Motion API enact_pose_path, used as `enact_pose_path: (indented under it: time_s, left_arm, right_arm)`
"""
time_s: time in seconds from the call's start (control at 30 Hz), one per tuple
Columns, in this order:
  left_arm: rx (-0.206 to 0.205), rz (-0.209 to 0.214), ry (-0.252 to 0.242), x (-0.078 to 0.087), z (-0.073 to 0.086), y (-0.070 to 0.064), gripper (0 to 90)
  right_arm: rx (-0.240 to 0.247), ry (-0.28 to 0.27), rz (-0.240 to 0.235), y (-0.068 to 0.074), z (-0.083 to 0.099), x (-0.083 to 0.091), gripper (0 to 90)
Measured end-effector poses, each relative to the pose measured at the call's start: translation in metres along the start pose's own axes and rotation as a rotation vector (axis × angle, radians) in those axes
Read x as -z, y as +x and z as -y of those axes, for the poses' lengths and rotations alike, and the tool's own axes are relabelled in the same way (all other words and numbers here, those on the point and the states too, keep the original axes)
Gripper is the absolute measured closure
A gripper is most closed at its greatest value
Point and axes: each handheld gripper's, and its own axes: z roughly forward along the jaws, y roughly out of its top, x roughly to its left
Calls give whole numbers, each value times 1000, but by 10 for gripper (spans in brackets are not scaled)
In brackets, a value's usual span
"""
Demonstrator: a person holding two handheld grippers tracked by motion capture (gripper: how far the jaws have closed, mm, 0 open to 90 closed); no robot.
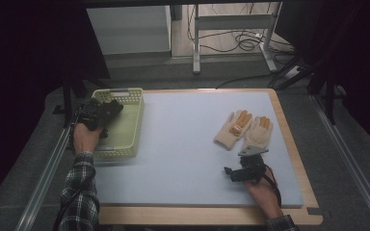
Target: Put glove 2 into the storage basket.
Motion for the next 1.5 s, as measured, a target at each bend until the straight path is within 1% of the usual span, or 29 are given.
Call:
enact_pose_path:
  time_s: [0.03, 0.1, 0.13, 0.17, 0.23, 0.27, 0.3, 0.33, 0.37, 0.43, 0.47, 0.5, 0.53, 0.6, 0.67, 0.7, 0.8, 0.83, 0.93, 1.03, 1.1, 1.17, 1.27, 1.3, 1.37, 1.5]
  left_arm:
    - [-3, -3, 8, -1, -1, 0, 623]
    - [2, 12, 11, -2, -3, 0, 603]
    - [3, 14, 25, -4, -4, 0, 581]
    - [-2, 9, 40, -6, -5, 0, 543]
    - [-5, -4, 68, -11, -6, 0, 415]
    - [-6, -9, 72, -12, -6, 0, 351]
    - [-9, -5, 81, -13, -7, 0, 297]
    - [-19, -3, 78, -13, -7, -1, 279]
    - [-23, 1, 75, -14, -7, -2, 222]
    - [-34, 0, 91, -14, -8, -5, 125]
    - [-32, 7, 89, -13, -8, -5, 94]
    - [-27, 11, 89, -12, -8, -5, 81]
    - [-26, 24, 87, -10, -7, -4, 72]
    - [-18, 46, 61, -5, -6, -1, 58]
    - [-12, 85, 30, 0, -4, 3, 47]
    - [-1, 108, 4, 3, -3, 5, 42]
    - [11, 146, -51, 10, 1, 9, 36]
    - [7, 159, -67, 13, 2, 10, 33]
    - [-18, 174, -103, 17, 5, 8, 23]
    - [-24, 219, -146, 21, 8, 6, 18]
    - [-30, 238, -174, 24, 10, 4, 18]
    - [-59, 250, -209, 28, 13, 2, 18]
    - [-90, 260, -241, 33, 17, -3, 13]
    - [-101, 258, -251, 35, 18, -5, 11]
    - [-117, 252, -270, 39, 21, -8, 11]
    - [-144, 264, -310, 47, 26, -14, 10]
  right_arm:
    - [0, 0, 0, 0, 0, 0, 100]
    - [0, 0, 0, 0, 0, 0, 100]
    - [0, 0, 0, 0, 0, 0, 100]
    - [0, 0, 0, 0, 0, 0, 100]
    - [0, 0, 0, 0, 0, 0, 101]
    - [0, 0, 0, 0, 0, 0, 101]
    - [0, 0, 0, 0, 0, 0, 100]
    - [0, 0, 0, 0, 0, 0, 101]
    - [0, 0, 0, 0, 0, 0, 101]
    - [0, 0, 0, 0, 0, 0, 101]
    - [0, 0, 0, 0, 0, 0, 100]
    - [0, 0, 0, 0, 0, 0, 101]
    - [0, 0, 0, 0, 0, 0, 101]
    - [1, 0, 1, 0, 0, 0, 100]
    - [0, 0, 1, 0, 0, 0, 100]
    - [0, 0, 1, 0, 0, 0, 100]
    - [0, 0, 1, 0, 0, 0, 100]
    - [1, 0, 1, 0, 0, 0, 100]
    - [1, 0, 0, 0, 0, 0, 100]
    - [1, 0, 1, 0, 0, 0, 100]
    - [1, 0, 1, 0, 0, 0, 100]
    - [1, 0, 1, 0, 0, 0, 100]
    - [0, 0, 1, 0, 0, 0, 100]
    - [1, 0, 1, 0, 0, 0, 100]
    - [1, 0, 1, 0, 0, 0, 101]
    - [1, 0, 1, 0, 0, 0, 100]
